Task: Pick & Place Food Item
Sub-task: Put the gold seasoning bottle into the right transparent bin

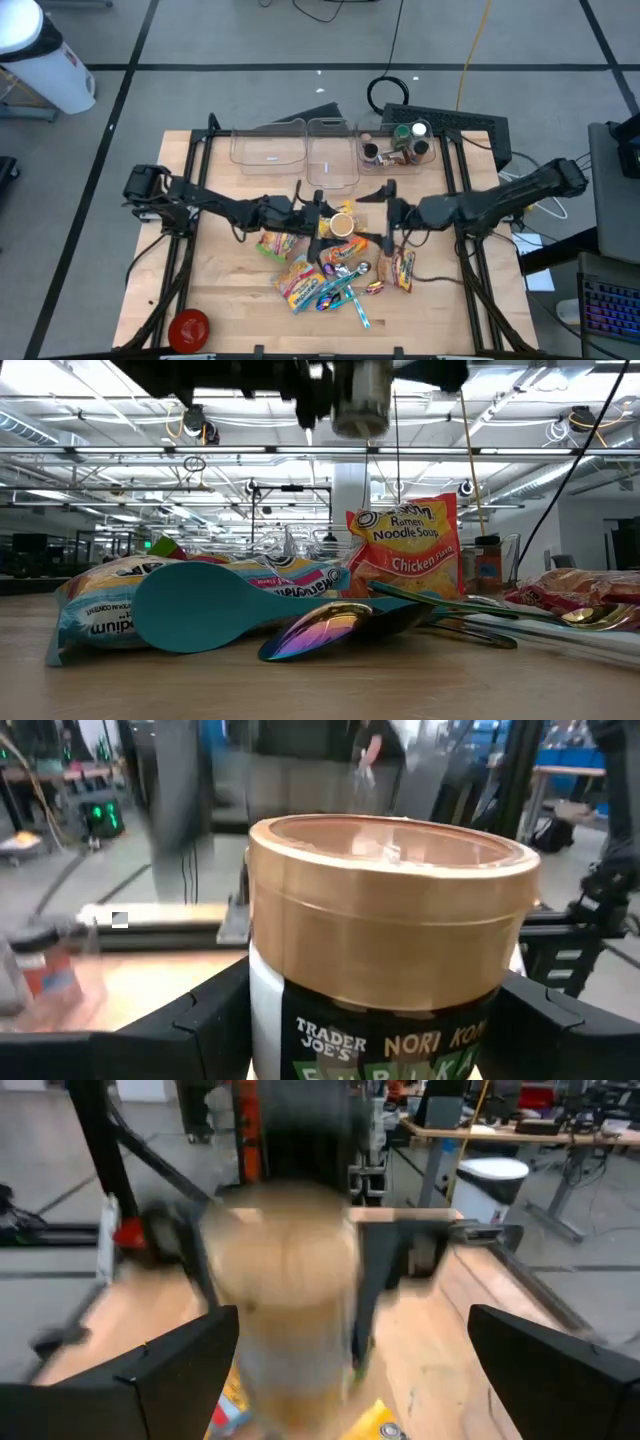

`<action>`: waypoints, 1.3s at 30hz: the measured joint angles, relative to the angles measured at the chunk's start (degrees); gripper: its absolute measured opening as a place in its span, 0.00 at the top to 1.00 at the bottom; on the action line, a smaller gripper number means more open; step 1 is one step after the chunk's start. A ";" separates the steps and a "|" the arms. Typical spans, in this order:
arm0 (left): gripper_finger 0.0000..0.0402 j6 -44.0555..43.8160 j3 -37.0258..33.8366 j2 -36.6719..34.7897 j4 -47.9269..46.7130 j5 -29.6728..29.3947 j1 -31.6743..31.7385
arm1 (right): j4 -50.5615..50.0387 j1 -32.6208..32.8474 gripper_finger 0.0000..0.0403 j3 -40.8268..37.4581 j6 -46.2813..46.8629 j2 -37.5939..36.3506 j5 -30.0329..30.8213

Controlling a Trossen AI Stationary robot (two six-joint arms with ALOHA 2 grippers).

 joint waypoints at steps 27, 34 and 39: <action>0.29 -0.20 0.00 2.95 3.91 0.14 1.03 | -26.62 -4.07 0.22 23.44 4.98 14.69 -7.83; 0.29 0.09 0.00 2.95 3.89 0.06 1.06 | -27.55 -4.07 0.33 23.44 4.94 14.69 -7.95; 0.10 -0.46 0.00 1.38 2.65 -0.46 1.04 | -29.90 -4.07 0.33 23.36 4.78 12.64 -7.28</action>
